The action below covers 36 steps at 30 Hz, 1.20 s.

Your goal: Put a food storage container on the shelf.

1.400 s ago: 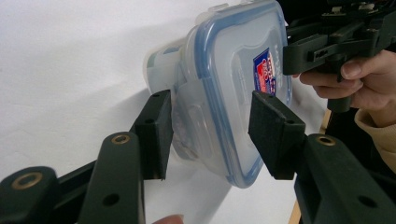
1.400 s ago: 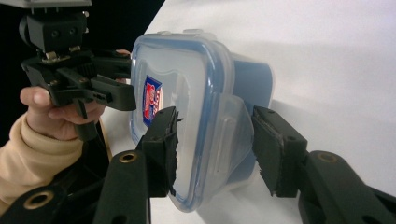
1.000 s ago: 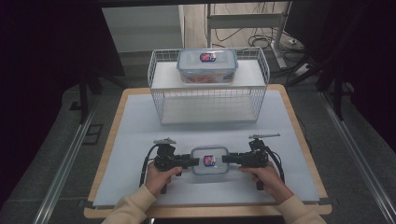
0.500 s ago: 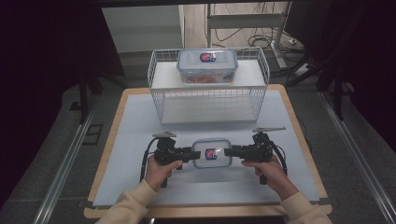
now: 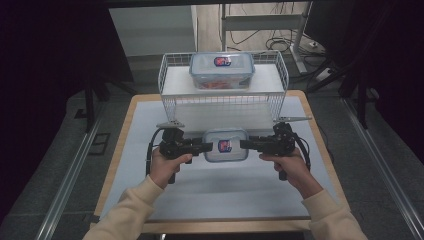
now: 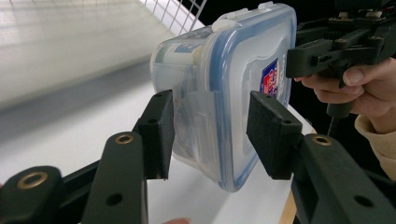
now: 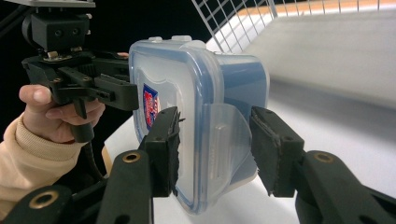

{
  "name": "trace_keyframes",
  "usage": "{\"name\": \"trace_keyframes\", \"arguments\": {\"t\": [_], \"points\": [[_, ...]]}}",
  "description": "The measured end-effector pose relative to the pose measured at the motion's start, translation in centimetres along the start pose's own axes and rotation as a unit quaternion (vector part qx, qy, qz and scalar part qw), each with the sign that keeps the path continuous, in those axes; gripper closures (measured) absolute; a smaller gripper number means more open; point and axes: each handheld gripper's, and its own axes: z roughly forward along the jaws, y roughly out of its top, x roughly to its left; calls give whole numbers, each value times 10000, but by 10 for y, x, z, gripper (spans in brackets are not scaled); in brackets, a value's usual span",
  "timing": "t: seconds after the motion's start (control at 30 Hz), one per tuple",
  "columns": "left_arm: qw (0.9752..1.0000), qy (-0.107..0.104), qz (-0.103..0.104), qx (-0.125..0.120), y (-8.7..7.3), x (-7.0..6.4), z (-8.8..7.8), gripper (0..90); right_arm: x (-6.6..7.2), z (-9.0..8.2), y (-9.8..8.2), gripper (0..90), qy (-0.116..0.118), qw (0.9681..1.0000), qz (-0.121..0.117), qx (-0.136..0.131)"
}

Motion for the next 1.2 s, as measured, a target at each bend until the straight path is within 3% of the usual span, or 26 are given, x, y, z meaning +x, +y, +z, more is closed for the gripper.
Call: {"name": "trace_keyframes", "arguments": {"t": [1.2], "points": [[9983, 86, 464, -355, 101, -10, -24, 525, 17, -22, 96, 536, -86, 9971, -573, -501]]}}
